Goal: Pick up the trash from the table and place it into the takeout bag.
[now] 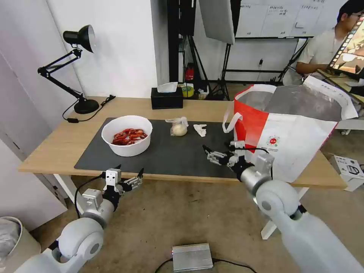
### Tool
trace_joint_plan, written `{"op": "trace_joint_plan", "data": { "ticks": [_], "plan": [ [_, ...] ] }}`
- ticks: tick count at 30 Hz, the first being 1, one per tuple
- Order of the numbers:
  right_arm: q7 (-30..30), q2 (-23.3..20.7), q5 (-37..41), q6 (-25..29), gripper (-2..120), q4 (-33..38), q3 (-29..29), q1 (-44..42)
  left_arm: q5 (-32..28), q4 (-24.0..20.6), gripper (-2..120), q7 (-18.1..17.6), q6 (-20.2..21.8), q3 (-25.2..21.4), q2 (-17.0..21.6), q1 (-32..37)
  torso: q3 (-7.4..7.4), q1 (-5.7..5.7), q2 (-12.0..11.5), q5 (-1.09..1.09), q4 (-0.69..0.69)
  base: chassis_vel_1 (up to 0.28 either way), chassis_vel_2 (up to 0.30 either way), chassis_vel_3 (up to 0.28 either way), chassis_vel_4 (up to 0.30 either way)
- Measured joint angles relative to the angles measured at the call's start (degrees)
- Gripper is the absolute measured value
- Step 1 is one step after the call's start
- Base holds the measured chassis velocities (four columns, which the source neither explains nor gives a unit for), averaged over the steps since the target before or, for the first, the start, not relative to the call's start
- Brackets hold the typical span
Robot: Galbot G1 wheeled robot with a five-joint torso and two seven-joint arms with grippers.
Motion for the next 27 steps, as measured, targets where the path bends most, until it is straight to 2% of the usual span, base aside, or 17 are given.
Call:
{"op": "trace_joint_plan", "data": {
  "ticks": [5, 8, 9, 12, 18, 27],
  "plan": [
    [3.26, 2.26, -0.52, -1.06, 100, -2.94, -3.92, 3.95, -0.11, 0.29, 100, -0.07, 0.01, 0.01, 0.03, -0.05, 0.00, 0.00, 0.00, 0.00, 0.01, 0.000, 0.000, 0.000, 0.000],
    [9.44, 5.73, -2.27, -3.42, 100, -4.90, -8.56, 7.16, -0.12, 0.60, 100, -0.11, 0.02, 0.00, -0.23, 0.03, 0.00, 0.00, 0.00, -0.01, 0.01, 0.000, 0.000, 0.000, 0.000],
    [9.44, 5.73, -2.27, -3.42, 100, -4.90, -8.56, 7.16, -0.12, 0.60, 100, -0.11, 0.02, 0.00, -0.23, 0.03, 0.00, 0.00, 0.00, -0.01, 0.01, 0.000, 0.000, 0.000, 0.000],
    [14.57, 8.39, -6.56, -6.44, 100, -6.22, -12.35, 9.41, -0.09, 0.81, 100, -0.21, 0.02, 0.02, -0.34, 0.12, 0.00, 0.00, 0.00, -0.01, 0.01, 0.000, 0.000, 0.000, 0.000],
    [17.62, 9.45, -14.39, -8.85, 100, -8.04, -15.72, 12.82, 0.00, 0.96, 100, -0.49, 0.01, 0.11, -0.57, 0.16, 0.00, 0.00, 0.00, -0.01, 0.01, 0.000, 0.000, 0.000, 0.000],
    [22.34, 10.56, -14.61, -12.16, 100, -11.16, -17.38, 17.59, 0.09, 1.42, 100, -0.57, 0.01, 0.42, -0.83, -0.02, 0.00, 0.00, 0.01, 0.00, 0.01, 0.000, 0.000, 0.000, 0.000]
  ]
}}
